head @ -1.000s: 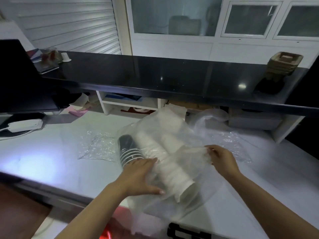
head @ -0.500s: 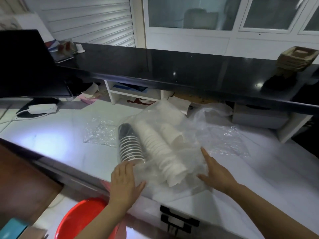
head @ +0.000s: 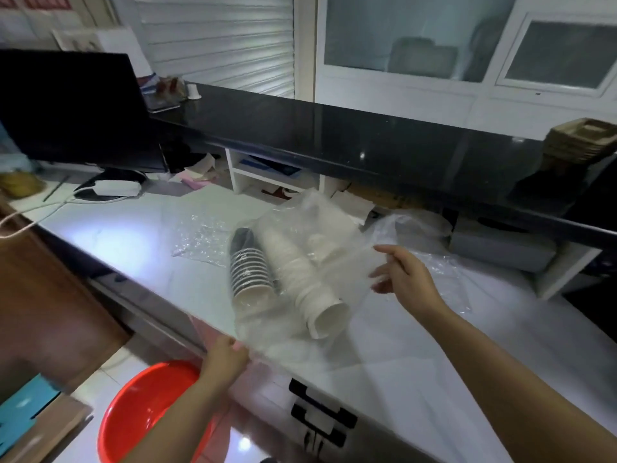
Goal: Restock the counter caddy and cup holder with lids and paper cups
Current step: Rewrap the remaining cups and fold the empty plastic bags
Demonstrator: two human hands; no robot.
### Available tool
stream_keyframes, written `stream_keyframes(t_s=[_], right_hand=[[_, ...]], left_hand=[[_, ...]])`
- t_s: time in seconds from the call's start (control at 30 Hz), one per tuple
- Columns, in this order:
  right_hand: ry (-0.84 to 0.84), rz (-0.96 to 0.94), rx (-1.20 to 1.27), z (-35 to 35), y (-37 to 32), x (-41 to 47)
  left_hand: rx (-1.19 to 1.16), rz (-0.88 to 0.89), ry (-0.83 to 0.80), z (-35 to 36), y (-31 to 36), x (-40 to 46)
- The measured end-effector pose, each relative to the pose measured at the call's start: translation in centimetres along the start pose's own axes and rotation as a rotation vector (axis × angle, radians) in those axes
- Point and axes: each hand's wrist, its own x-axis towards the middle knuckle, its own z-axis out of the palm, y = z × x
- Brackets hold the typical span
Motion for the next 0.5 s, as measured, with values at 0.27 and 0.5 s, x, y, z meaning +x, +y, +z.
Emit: stream_keyframes(t_s=[0.27, 0.5], right_hand=[[-0.21, -0.169, -0.479, -0.8, -3.6, 1.6], [0.285, -0.235, -0.257, 1.7, -8.4, 4.7]], left_hand=[[0.105, 0.291, 0.039, -4.1, 10.1, -1.7], [0.209, 0.537, 0.096, -8.9, 16.5, 0.6]])
